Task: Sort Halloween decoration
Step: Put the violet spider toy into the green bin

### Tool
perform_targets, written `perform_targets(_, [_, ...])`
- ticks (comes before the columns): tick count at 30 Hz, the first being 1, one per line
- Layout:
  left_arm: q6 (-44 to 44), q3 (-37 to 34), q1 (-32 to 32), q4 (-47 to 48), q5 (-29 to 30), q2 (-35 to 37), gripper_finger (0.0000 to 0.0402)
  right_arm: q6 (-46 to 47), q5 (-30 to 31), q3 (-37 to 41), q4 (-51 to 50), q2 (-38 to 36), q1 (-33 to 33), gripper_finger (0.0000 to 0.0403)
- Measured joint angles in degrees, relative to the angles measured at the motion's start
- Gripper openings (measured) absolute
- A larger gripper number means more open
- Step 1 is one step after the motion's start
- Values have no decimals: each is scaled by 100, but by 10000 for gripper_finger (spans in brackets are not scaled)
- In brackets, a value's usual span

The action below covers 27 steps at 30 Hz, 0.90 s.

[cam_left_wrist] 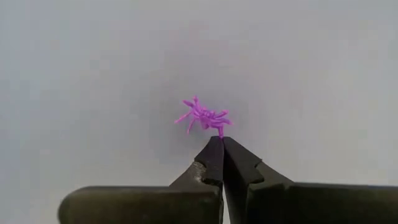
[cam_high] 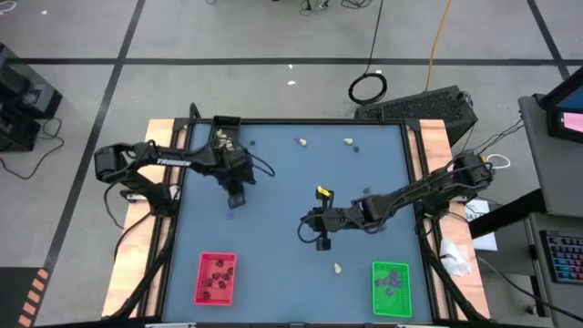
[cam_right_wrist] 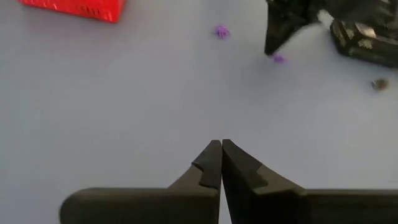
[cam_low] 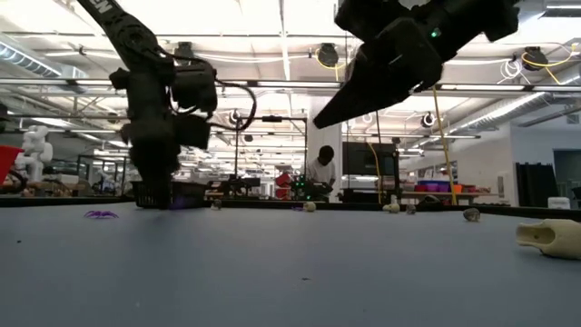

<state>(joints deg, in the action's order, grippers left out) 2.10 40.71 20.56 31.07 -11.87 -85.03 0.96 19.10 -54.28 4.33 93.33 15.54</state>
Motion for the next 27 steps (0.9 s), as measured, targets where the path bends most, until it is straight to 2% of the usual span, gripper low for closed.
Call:
perform_targets(5, [34, 0, -669, -867, -1028, 4, 0, -325, 6, -7, 936, 617, -10, 33])
perform_targets(9, [19, 6, -1163, -1515, -1503, 9, 0, -564, -4, -21, 1638, 1045, -114, 78])
perform_targets(13, [-15, 7, -1543, -1866, -1573, 11, 0, -802, -573, -193, 1875, 1264, -273, 124])
perform_targets(17, [-27, 7, -1786, -2067, -1584, 13, 0, -937, -1138, -504, 1855, 1437, -479, 154])
perform_targets(27, [-29, 13, -1996, -2360, -1625, 15, 0, -1020, -2421, -1556, 999, 1934, -921, 165])
